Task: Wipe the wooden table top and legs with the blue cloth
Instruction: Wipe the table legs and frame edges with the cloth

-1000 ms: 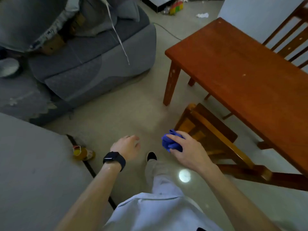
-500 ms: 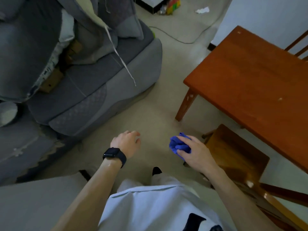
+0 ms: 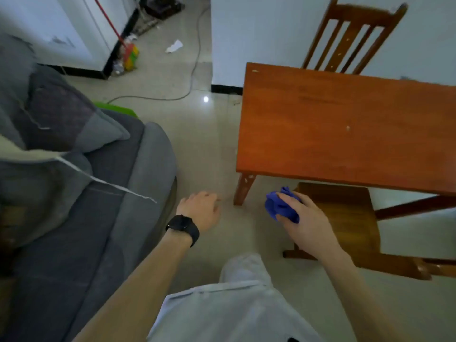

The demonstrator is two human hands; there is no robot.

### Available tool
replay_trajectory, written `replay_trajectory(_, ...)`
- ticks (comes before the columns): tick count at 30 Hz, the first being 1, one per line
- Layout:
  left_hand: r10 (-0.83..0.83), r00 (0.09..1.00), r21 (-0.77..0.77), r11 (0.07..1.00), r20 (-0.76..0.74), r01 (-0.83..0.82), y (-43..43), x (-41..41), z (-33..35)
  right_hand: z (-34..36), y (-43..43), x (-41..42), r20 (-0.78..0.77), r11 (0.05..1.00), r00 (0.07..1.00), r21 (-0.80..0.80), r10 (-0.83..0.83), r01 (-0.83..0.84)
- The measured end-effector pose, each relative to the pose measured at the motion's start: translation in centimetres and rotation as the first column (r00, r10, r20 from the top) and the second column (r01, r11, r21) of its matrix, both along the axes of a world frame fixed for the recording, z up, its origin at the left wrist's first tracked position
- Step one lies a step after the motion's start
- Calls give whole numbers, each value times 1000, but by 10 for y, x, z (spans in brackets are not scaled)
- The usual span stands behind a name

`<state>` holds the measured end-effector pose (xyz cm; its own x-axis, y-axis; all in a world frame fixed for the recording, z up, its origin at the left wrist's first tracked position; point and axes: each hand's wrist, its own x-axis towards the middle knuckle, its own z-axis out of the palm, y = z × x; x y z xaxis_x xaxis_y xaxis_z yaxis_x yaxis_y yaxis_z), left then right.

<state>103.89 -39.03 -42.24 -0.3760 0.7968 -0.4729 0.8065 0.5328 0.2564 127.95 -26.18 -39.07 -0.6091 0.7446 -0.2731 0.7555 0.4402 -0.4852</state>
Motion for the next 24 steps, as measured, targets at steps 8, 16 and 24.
replay_trajectory(8,-281,959,31,959,-22,282,119,-107,-4,-11,23,-61,-98,948,943,-57,-318,314)
replay_trajectory(16,-404,914,-45,913,39,405,255,-196,-20,-43,104,-153,-153,864,855,-187,-495,467)
replay_trajectory(24,-621,776,-116,768,110,630,393,-252,-49,-52,185,-223,-124,706,701,-256,-702,661)
